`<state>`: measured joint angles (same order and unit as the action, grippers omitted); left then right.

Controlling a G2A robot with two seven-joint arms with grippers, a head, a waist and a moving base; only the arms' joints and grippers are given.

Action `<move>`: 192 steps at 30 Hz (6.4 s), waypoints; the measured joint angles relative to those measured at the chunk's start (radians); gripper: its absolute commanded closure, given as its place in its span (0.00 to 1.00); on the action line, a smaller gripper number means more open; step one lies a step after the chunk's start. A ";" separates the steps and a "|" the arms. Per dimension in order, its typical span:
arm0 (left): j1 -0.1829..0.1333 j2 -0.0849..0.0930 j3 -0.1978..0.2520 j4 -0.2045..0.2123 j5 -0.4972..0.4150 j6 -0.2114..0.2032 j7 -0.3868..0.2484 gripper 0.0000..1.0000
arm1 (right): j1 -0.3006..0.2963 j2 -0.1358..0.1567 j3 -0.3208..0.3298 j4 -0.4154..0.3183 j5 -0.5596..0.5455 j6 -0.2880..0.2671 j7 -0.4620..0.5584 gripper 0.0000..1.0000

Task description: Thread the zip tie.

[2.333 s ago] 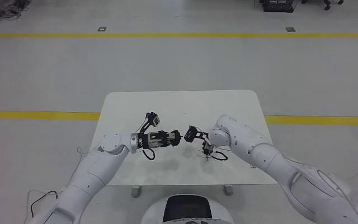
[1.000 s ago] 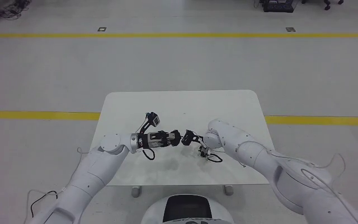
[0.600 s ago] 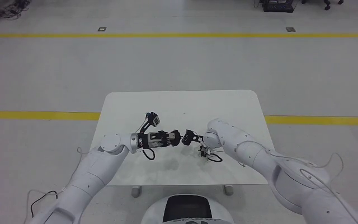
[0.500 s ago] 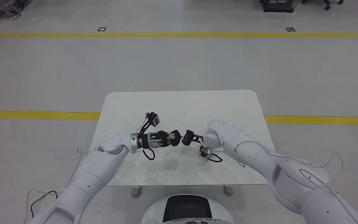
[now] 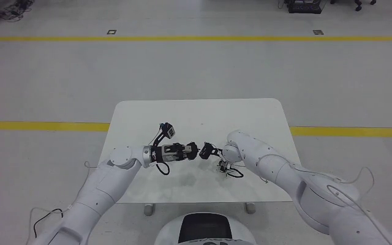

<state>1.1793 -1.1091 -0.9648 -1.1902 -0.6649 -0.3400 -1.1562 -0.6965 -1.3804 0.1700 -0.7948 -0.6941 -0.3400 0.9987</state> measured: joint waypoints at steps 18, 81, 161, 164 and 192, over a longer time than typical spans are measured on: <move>0.000 0.000 0.000 0.000 0.000 0.000 0.000 1.00 | 0.016 0.072 0.013 -0.111 0.017 0.000 -0.075 1.00; 0.000 0.000 0.000 0.000 0.000 0.000 0.000 1.00 | -0.312 0.719 0.005 -0.867 0.135 0.000 -1.579 1.00; 0.319 -0.006 -0.151 -0.327 0.231 0.000 0.382 1.00 | -0.477 0.548 0.074 -0.838 0.368 0.000 -1.937 1.00; 0.331 -0.015 -0.164 -0.335 0.242 0.000 0.383 1.00 | -0.477 0.548 0.074 -0.838 0.368 0.000 -1.937 1.00; 0.344 -0.045 -0.181 -0.319 0.268 0.000 0.369 1.00 | -0.527 0.500 0.141 -0.847 0.427 0.000 -1.856 1.00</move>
<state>1.5234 -1.1536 -1.1461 -1.5088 -0.3973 -0.3400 -0.7868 -1.2234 -0.8807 0.3113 -1.6416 -0.2675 -0.3400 -0.8576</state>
